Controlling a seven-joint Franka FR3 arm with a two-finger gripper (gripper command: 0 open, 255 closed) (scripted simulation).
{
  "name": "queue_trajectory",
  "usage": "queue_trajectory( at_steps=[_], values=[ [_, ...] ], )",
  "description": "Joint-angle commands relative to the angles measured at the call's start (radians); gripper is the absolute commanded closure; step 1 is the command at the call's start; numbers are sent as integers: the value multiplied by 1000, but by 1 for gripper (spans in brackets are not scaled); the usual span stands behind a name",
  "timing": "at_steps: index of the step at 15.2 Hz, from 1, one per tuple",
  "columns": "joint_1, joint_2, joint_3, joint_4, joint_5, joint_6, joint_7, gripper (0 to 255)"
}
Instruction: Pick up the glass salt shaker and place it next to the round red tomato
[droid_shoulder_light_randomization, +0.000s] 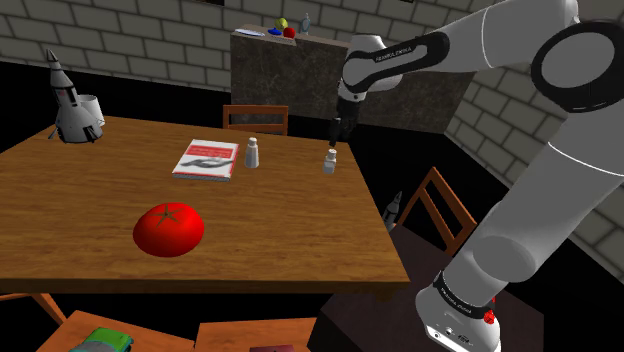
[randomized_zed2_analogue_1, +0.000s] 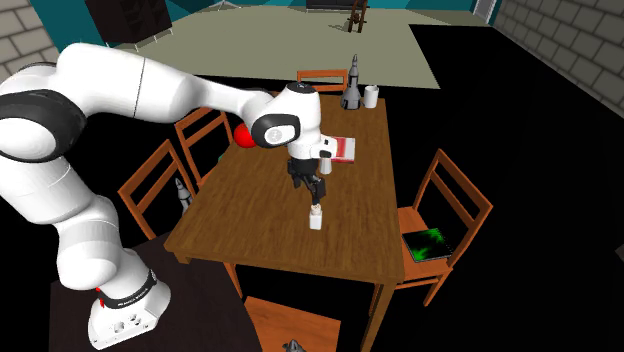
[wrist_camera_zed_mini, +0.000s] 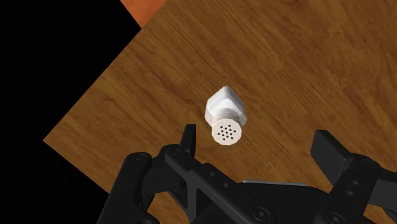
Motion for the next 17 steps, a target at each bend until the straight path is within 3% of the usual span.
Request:
queue_trajectory(
  at_steps=[1,10,17],
  values=[
    [-9,77,-10,47,16,27,-16,0],
    [-14,142,-10,11,28,127,-26,0],
    [-14,142,-10,11,28,127,-26,0]
  ],
)
